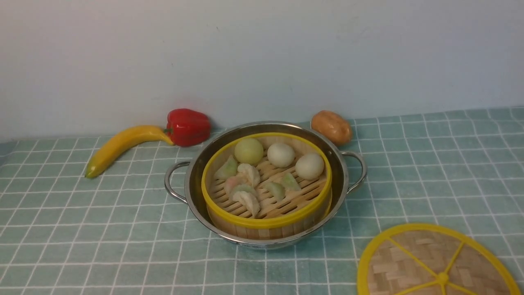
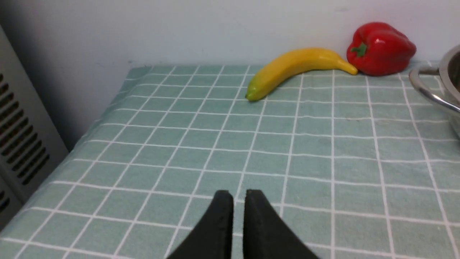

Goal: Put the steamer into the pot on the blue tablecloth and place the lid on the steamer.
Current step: 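Move the gripper down to the bamboo steamer lid and grasp its center knob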

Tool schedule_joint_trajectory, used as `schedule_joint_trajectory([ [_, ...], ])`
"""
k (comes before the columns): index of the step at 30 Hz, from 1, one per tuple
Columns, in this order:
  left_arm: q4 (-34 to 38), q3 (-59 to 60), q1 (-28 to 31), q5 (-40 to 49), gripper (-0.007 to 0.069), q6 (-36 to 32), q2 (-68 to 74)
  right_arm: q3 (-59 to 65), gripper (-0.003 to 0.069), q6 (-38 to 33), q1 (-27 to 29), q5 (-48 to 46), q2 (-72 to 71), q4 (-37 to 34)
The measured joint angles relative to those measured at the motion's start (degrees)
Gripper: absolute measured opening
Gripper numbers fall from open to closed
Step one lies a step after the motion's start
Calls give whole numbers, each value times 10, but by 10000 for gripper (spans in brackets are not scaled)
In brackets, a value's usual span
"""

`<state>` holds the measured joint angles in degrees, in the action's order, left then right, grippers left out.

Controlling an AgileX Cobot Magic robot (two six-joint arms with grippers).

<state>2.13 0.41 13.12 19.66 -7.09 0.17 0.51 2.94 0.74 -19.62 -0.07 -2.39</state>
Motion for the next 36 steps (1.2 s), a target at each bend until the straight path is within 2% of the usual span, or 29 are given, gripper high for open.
schedule_joint_trajectory([
  [9,-1,0,-56,2,64,0,0,0,243,0,0,-1,0,0],
  [36,-1,0,-60,2,85,0,-1,0,243,-3,0,-1,0,5],
])
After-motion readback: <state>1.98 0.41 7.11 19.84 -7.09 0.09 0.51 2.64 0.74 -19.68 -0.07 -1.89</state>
